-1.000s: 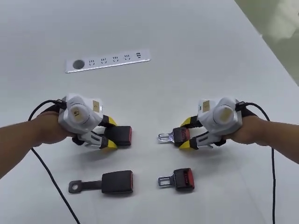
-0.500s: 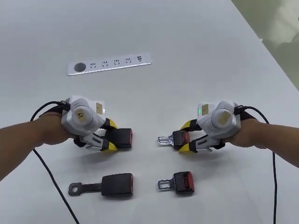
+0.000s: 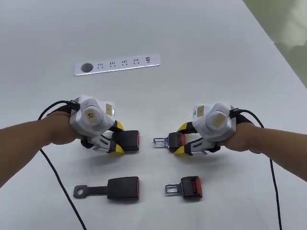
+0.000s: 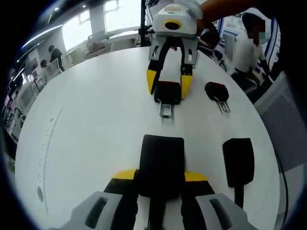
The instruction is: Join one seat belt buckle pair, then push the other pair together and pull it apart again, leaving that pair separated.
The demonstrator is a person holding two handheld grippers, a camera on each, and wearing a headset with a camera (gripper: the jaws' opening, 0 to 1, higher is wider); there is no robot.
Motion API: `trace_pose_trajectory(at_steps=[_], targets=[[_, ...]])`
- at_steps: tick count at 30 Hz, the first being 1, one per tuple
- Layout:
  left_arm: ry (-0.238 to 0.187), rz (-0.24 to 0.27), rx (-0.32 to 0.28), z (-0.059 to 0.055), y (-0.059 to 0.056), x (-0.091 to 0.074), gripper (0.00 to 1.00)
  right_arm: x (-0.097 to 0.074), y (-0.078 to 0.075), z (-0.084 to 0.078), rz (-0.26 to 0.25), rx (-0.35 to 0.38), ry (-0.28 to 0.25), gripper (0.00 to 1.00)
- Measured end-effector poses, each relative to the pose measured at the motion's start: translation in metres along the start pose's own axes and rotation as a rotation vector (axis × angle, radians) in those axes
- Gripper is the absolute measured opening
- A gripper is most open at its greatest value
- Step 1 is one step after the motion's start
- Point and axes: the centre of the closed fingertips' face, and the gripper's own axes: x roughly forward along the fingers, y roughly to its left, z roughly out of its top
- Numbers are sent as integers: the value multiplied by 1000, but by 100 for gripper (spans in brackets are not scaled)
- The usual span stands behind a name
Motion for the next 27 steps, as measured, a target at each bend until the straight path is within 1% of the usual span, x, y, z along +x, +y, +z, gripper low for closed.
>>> trace_pose_trajectory(at_steps=[1,2,3,6,8,17,18,19,22,25,27], targets=[[1,0,0,0,0,0,35,2,1,2,-1,4,0,33],[1,0,0,0,0,0,35,3,-2,3,-6,4,-1,33],[2,0,-2,-1,1,0,35,5,-1,6,-7,12,-4,33],[2,1,-2,-1,1,0,35,8,0,13,-3,5,0,33],[2,1,-3,-1,1,0,35,9,-2,14,-3,4,0,33],[8,3,-3,0,0,1,34,15,0,27,10,-6,-11,33],[10,4,-1,0,0,1,34,20,1,29,14,-7,-12,33],[11,3,1,0,0,1,34,19,1,28,14,-17,-6,33],[7,5,0,0,0,2,34,23,0,31,15,-9,-11,33],[8,3,5,1,-2,3,34,28,3,38,17,-11,-14,33],[3,3,5,1,-2,2,34,30,4,38,21,-24,-2,33]])
